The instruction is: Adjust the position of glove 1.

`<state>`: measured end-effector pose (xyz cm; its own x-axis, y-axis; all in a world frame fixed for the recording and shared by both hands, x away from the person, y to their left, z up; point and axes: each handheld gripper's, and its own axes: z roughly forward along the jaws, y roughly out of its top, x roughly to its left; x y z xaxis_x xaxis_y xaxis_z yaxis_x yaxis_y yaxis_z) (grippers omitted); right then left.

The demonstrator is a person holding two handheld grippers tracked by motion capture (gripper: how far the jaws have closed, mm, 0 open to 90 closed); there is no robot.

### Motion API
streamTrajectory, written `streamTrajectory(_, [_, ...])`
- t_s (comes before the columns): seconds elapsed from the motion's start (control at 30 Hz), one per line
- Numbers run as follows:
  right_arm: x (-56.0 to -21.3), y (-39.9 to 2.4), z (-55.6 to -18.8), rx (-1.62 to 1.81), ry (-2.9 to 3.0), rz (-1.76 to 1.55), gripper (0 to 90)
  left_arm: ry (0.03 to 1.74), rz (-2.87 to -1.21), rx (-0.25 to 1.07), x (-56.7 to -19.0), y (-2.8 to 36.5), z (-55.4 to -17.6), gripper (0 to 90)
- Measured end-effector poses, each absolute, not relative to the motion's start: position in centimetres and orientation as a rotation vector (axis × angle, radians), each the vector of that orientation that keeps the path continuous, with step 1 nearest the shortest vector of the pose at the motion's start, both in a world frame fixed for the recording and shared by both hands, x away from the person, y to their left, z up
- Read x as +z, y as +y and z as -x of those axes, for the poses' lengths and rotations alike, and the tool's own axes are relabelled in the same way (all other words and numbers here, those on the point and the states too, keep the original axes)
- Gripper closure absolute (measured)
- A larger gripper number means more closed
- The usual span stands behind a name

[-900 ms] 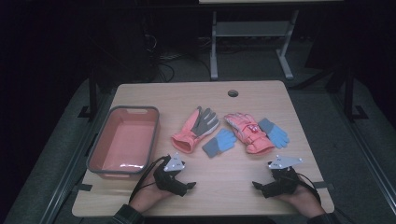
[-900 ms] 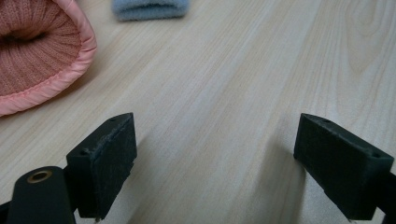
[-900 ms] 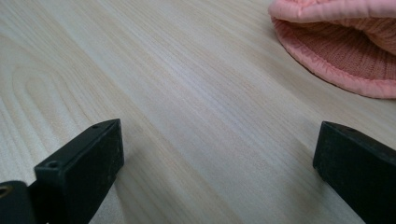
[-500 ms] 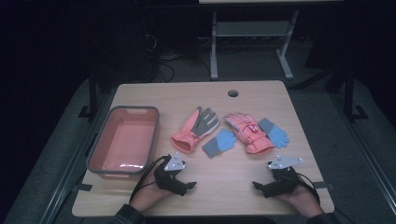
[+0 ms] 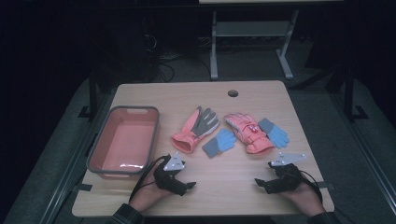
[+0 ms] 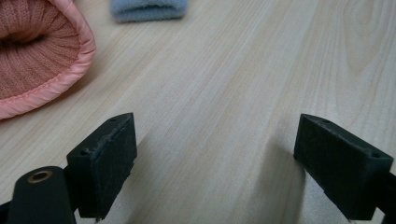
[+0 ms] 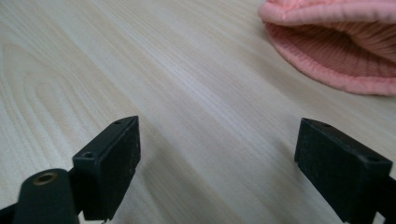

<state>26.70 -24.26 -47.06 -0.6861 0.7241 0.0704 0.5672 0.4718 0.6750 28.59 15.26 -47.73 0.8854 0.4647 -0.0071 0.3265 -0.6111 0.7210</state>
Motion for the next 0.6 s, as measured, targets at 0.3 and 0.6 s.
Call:
streamTrajectory(0.3, [-45.9,-24.7,-26.8,1.02,2.49,-1.101,27.4,0.556,-2.277,0.23,-47.7,15.3,-28.6,12.4])
streamTrajectory(0.6, [-45.1,-25.4,-27.0,1.048,2.465,-1.142,36.8,0.552,-2.279,0.231,-47.7,15.3,-28.7,12.3])
